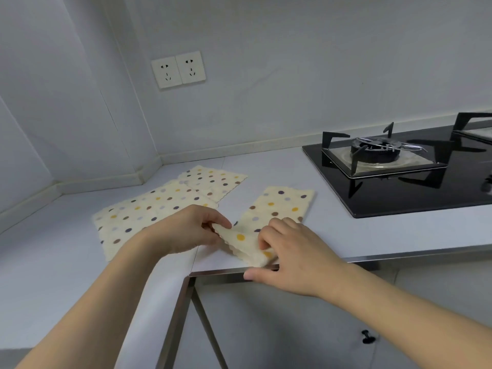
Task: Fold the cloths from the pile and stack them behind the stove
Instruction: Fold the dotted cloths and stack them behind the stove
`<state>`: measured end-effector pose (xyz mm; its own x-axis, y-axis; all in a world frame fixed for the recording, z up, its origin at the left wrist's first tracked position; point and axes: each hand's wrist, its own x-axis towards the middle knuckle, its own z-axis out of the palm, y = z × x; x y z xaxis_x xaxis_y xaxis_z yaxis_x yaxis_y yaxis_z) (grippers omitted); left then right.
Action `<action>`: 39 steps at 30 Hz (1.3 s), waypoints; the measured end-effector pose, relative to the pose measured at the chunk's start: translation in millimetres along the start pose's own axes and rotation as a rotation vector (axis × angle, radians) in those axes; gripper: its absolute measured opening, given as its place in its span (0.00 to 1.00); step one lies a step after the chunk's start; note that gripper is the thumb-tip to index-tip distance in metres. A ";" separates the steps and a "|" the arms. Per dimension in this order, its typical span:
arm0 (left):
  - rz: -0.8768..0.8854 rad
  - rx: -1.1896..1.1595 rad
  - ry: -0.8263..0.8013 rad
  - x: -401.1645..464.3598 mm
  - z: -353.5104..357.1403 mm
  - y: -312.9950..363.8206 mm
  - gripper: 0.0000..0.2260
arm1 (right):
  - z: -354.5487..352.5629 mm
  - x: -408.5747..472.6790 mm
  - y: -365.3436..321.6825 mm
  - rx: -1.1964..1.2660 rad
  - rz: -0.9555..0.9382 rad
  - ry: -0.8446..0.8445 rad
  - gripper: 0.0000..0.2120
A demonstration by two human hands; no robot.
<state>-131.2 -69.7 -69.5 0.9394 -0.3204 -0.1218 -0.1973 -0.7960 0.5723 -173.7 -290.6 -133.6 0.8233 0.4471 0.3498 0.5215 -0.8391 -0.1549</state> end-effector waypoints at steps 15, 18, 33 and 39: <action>0.158 -0.138 0.262 4.1 9.7 -6.8 0.07 | 10.4 -1.8 -2.1 0.065 0.072 0.233 0.13; 0.143 -0.165 0.258 6.3 11.1 -7.9 0.08 | 7.9 0.2 -3.7 0.068 0.125 0.250 0.17; 0.147 -0.292 0.116 6.4 17.2 -11.0 0.06 | -14.1 -10.2 14.8 0.309 0.123 0.025 0.21; 0.154 -0.447 0.184 10.1 23.2 6.1 0.08 | -26.2 -4.0 34.8 0.588 0.240 0.030 0.21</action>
<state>-129.4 -89.7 -86.1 0.9506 -0.2892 0.1130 -0.2359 -0.4360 0.8685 -164.7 -329.6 -116.2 0.9303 0.2515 0.2670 0.3664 -0.6003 -0.7109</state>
